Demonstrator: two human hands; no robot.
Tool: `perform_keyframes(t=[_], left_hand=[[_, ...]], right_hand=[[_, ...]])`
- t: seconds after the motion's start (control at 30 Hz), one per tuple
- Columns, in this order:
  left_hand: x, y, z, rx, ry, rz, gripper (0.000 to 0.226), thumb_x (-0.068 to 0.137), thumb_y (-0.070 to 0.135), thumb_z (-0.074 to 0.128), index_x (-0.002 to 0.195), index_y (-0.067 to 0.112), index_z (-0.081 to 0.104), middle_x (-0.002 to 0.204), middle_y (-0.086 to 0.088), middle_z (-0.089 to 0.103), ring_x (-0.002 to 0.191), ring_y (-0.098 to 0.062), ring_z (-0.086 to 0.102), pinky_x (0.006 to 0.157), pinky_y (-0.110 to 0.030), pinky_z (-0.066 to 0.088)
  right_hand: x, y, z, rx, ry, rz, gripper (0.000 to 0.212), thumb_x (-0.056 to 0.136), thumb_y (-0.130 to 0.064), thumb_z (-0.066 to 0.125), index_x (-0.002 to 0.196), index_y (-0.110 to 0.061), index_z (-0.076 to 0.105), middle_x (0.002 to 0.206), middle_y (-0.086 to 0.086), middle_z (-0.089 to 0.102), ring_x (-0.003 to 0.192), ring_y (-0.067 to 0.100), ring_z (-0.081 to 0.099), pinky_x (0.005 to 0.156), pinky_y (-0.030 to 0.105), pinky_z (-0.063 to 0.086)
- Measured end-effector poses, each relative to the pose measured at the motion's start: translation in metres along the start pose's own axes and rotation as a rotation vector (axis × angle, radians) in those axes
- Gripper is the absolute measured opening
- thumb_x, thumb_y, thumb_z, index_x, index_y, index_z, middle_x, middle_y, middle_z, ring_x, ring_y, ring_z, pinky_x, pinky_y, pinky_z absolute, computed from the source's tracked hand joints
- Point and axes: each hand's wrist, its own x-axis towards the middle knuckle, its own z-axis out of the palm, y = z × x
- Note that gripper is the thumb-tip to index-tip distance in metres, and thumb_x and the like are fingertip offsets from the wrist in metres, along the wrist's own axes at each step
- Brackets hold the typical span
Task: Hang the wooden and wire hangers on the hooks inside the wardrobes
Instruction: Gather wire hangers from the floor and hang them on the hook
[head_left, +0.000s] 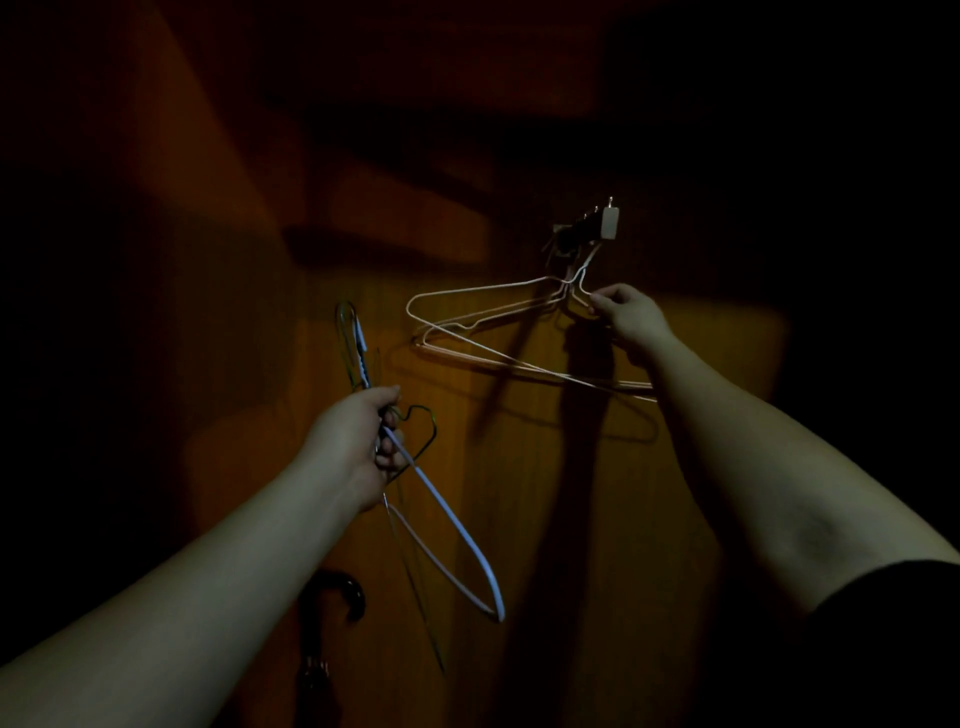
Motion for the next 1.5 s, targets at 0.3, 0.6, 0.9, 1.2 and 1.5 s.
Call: perform_keyframes(t=[0.3, 0.6, 0.9, 1.2, 1.5], left_hand=[[0.005, -0.007, -0.008, 0.054, 0.029, -0.015, 0.039, 0.097, 0.024, 0.055, 0.062, 0.017, 0.038, 0.047, 0.004, 0.032, 0.037, -0.009, 0.026, 0.029, -0.017, 0.020], [-0.005, -0.012, -0.011, 0.078, 0.046, -0.033, 0.036, 0.096, 0.023, 0.053, 0.064, 0.017, 0.039, 0.040, 0.005, 0.034, 0.036, -0.008, 0.027, 0.029, -0.015, 0.019], [-0.006, -0.016, -0.006, 0.079, 0.044, -0.035, 0.041, 0.096, 0.023, 0.054, 0.060, 0.017, 0.036, 0.043, 0.004, 0.031, 0.034, -0.008, 0.024, 0.029, -0.016, 0.019], [-0.012, -0.016, 0.000, 0.083, 0.054, -0.029, 0.036, 0.096, 0.021, 0.053, 0.064, 0.016, 0.038, 0.037, 0.005, 0.033, 0.030, -0.007, 0.025, 0.029, -0.015, 0.019], [-0.009, -0.018, -0.003, 0.082, 0.061, -0.019, 0.025, 0.096, 0.019, 0.053, 0.073, 0.016, 0.044, 0.039, 0.006, 0.034, 0.031, -0.006, 0.026, 0.029, -0.017, 0.018]], right_hand=[[0.003, -0.009, -0.002, -0.069, -0.032, -0.027, 0.019, 0.099, -0.024, 0.053, 0.115, -0.018, 0.062, 0.098, -0.004, 0.062, 0.085, 0.008, 0.061, 0.059, 0.019, 0.044], [0.005, 0.009, 0.001, -0.195, -0.074, -0.053, 0.011, 0.097, -0.026, 0.056, 0.106, -0.021, 0.060, 0.099, -0.004, 0.062, 0.091, 0.012, 0.061, 0.074, 0.027, 0.049], [0.014, 0.011, 0.004, -0.336, 0.070, -0.064, 0.017, 0.090, -0.041, 0.064, 0.089, -0.027, 0.056, 0.095, -0.003, 0.062, 0.092, 0.017, 0.061, 0.082, 0.037, 0.052], [0.018, 0.009, 0.006, -0.527, 0.142, -0.039, 0.044, 0.088, -0.055, 0.060, 0.112, -0.018, 0.061, 0.115, 0.003, 0.061, 0.114, 0.024, 0.052, 0.100, 0.043, 0.033], [0.020, 0.011, 0.006, -0.577, 0.165, -0.051, 0.054, 0.085, -0.062, 0.058, 0.115, -0.017, 0.061, 0.115, 0.004, 0.062, 0.115, 0.024, 0.053, 0.102, 0.045, 0.031]])
